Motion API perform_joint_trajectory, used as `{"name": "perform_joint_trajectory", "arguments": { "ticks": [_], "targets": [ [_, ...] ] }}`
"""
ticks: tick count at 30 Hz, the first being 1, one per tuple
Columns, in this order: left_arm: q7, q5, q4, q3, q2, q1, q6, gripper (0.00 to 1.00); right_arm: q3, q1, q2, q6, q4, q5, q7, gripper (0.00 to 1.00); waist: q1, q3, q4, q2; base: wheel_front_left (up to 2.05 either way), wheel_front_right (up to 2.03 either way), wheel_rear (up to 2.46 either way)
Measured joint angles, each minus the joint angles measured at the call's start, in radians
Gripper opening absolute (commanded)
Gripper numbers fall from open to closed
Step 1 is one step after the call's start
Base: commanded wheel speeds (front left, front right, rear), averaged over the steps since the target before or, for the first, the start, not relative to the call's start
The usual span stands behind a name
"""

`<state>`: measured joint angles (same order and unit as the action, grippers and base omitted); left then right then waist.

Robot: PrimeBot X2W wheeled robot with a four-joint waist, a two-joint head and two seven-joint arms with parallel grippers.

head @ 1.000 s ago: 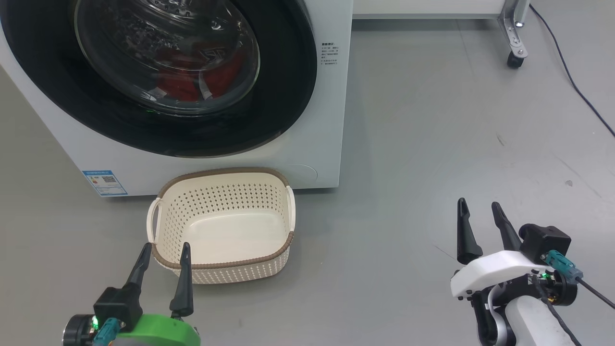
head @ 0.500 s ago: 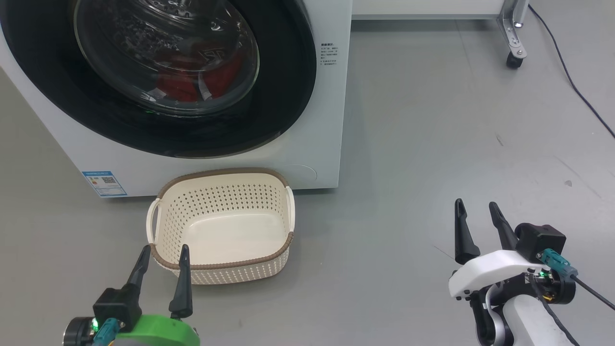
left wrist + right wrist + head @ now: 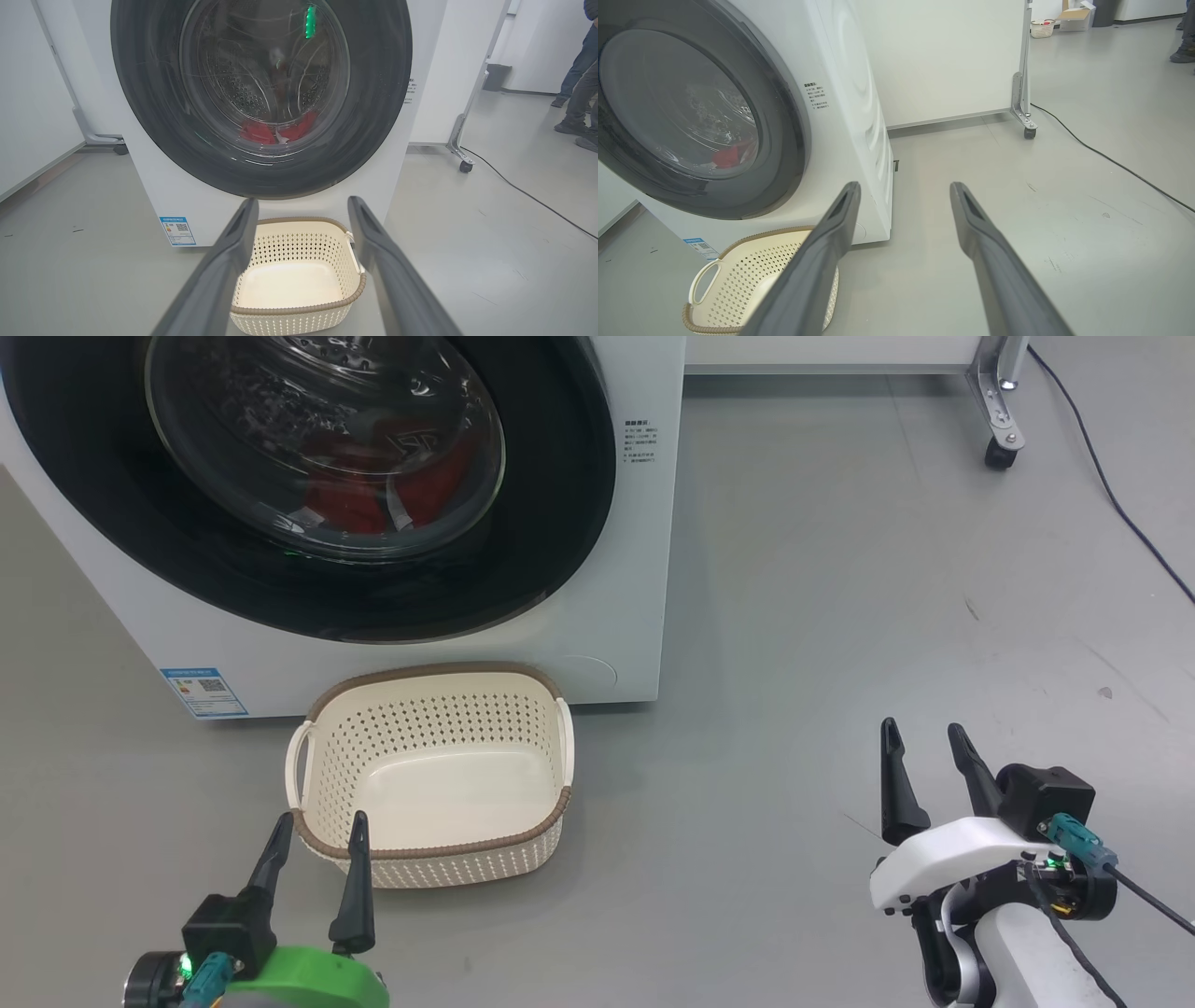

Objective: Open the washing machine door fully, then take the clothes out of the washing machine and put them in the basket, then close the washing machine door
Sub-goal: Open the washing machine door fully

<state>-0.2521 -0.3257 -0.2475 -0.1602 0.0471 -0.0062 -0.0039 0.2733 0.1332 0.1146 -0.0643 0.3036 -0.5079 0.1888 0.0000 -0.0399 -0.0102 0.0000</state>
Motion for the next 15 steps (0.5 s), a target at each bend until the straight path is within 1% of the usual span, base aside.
{"name": "perform_joint_trajectory", "arguments": {
  "ticks": [11,12,13,14,15],
  "targets": [
    [0.000,-0.003,-0.002,-0.001,-0.001,-0.014,0.000,1.00,0.003,0.002,0.000,0.000,0.006,0.000,0.000,1.00,0.0000,-0.007,0.004,0.0000,0.00,0.00,0.00],
    [0.000,-0.003,-0.002,-0.001,-0.001,-0.014,0.000,1.00,0.005,0.002,0.000,0.001,0.007,0.000,0.000,0.74,0.0000,-0.008,0.004,0.0000,0.00,0.00,0.00],
    [0.000,-0.003,-0.002,-0.002,-0.001,-0.014,0.000,1.00,0.011,0.002,0.001,0.002,0.007,0.000,0.000,0.21,0.0000,-0.009,0.004,0.0000,0.00,0.00,0.00],
    [0.000,-0.003,-0.002,-0.002,-0.001,-0.014,0.000,1.00,0.013,0.002,0.000,0.002,0.007,0.000,0.000,0.00,0.0000,-0.010,0.004,0.0000,0.00,0.00,0.00],
    [0.000,-0.003,-0.002,-0.002,-0.001,-0.014,0.000,1.00,0.013,0.002,0.000,0.002,0.005,0.000,0.000,0.00,0.0000,-0.011,0.004,0.0000,0.00,0.00,0.00]
  ]
}}
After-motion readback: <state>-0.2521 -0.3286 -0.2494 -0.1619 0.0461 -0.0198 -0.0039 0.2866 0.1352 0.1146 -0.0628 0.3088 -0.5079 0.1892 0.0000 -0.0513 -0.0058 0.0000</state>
